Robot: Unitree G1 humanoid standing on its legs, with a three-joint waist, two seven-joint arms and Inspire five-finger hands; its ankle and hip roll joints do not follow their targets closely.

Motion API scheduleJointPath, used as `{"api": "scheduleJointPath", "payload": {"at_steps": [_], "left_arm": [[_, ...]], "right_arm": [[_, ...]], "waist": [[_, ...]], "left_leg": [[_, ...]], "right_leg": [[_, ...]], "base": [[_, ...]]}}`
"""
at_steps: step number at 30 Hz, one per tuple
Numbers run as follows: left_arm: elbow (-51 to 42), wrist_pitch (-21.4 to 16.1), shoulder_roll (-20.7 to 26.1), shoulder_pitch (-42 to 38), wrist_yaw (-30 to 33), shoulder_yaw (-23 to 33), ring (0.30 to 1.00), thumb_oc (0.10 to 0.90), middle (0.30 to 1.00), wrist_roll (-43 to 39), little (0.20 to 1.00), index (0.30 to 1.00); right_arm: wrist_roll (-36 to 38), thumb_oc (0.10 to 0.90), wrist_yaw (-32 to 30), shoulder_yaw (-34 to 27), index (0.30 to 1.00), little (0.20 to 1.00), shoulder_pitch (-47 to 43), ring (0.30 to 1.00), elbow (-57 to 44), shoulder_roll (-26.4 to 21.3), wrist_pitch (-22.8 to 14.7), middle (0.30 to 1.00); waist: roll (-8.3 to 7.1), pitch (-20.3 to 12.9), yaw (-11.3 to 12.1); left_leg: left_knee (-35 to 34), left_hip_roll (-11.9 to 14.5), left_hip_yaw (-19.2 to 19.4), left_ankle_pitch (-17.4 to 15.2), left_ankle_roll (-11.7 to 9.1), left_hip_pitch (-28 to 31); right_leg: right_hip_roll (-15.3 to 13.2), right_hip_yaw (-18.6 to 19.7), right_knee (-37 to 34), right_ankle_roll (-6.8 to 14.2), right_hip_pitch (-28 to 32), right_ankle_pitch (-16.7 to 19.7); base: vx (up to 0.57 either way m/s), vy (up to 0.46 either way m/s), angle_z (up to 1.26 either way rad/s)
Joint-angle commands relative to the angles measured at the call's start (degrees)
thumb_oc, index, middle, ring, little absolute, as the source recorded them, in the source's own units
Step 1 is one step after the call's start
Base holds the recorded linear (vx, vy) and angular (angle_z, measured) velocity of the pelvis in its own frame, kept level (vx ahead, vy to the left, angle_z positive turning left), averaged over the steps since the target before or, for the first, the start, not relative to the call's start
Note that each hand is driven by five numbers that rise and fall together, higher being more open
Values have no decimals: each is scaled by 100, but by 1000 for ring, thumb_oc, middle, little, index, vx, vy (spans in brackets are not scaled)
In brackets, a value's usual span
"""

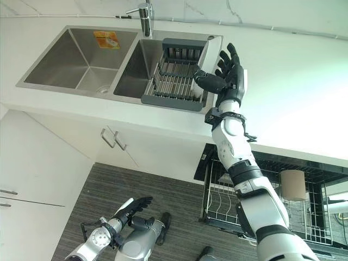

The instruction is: Place the dishes in the dishwasher.

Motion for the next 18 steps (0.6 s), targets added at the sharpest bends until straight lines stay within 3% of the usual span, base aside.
{"api": "scheduleJointPath", "payload": {"at_steps": [1,18], "left_arm": [[314,170,738,1005,105,-538,900,800,900,563,900,900],[221,128,745,971,192,-656,900,800,900,393,900,900]], "right_arm": [[-2,800,155,-245,900,900,-877,900,-144,-383,-481,900],[16,800,340,-118,900,900,-1144,900,385,-461,-563,900]], "waist": [[-84,-191,192],[13,66,231]], "left_leg": [[-337,199,-480,-523,-233,246],[-337,168,-552,-440,-260,118]], "right_leg": [[-448,-92,16,192,-373,248],[-518,-124,16,178,-457,304]], "base": [[0,0,0],[0,0,0]]}}
